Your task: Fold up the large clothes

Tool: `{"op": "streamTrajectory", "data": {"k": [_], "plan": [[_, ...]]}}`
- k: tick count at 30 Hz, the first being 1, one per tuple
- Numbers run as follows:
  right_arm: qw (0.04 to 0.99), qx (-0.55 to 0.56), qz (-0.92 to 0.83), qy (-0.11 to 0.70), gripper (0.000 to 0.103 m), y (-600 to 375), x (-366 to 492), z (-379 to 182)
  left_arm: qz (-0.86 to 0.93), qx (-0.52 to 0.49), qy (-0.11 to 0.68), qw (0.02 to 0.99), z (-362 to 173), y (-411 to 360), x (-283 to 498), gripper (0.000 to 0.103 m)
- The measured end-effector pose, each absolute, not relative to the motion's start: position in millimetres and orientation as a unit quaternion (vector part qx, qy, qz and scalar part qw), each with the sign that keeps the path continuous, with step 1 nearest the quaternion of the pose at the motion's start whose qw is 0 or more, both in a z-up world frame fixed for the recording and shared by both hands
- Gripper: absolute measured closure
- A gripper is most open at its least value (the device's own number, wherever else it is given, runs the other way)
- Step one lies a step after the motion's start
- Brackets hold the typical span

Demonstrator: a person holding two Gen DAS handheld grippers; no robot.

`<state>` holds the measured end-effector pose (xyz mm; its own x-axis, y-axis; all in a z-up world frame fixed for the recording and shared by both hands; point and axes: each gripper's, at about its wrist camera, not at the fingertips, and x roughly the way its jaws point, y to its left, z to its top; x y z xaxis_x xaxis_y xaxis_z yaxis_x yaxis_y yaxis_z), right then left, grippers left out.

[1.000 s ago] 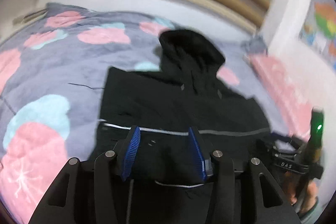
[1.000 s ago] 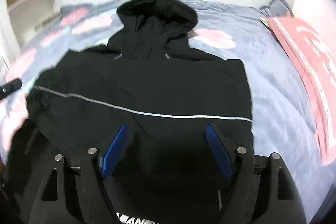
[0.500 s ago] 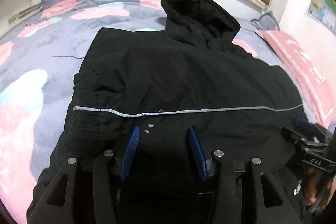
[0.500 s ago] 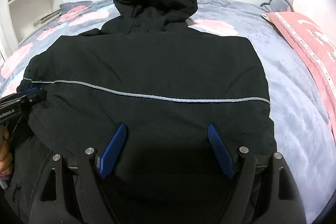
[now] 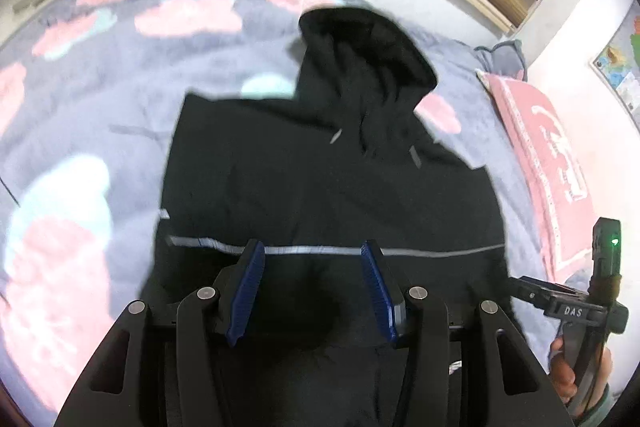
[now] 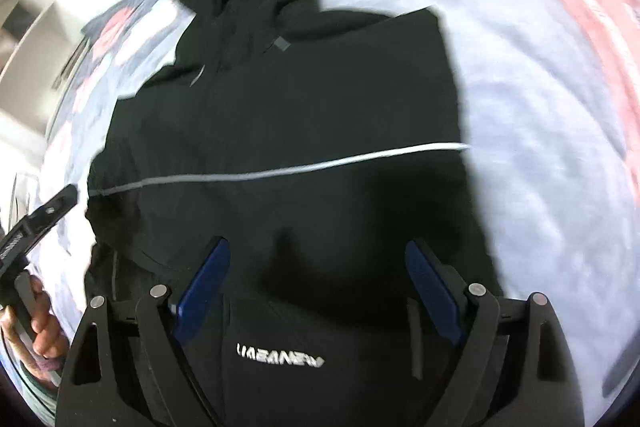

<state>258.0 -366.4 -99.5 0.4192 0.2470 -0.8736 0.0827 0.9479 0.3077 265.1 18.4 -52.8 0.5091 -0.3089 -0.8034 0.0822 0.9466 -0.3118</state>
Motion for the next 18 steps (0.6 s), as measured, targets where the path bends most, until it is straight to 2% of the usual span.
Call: {"op": "streamTrajectory", "data": {"k": [5,10,12,18], "plan": [[0.823,0.215,0.042,0.524,0.012,-403.7,269.1,-52.5,-0.124,-0.118,0.464,0.869,4.2,17.1,270.8,0.051],[0.849,0.222,0.043,0.478,0.012,-415.4,286.7,5.1,-0.134,-0.103,0.432,0.886,53.5,7.5,294.0,0.051],[0.859,0.210,0.044,0.465,0.012,-414.1,300.9,23.3,-0.132,-0.096,0.420,0.892,68.4,4.5,310.0,0.045],[0.870,0.182,0.045,0.457,0.012,-401.3,356.5,37.2,-0.130,-0.095,0.415,0.895,74.4,1.7,370.7,0.040]]}}
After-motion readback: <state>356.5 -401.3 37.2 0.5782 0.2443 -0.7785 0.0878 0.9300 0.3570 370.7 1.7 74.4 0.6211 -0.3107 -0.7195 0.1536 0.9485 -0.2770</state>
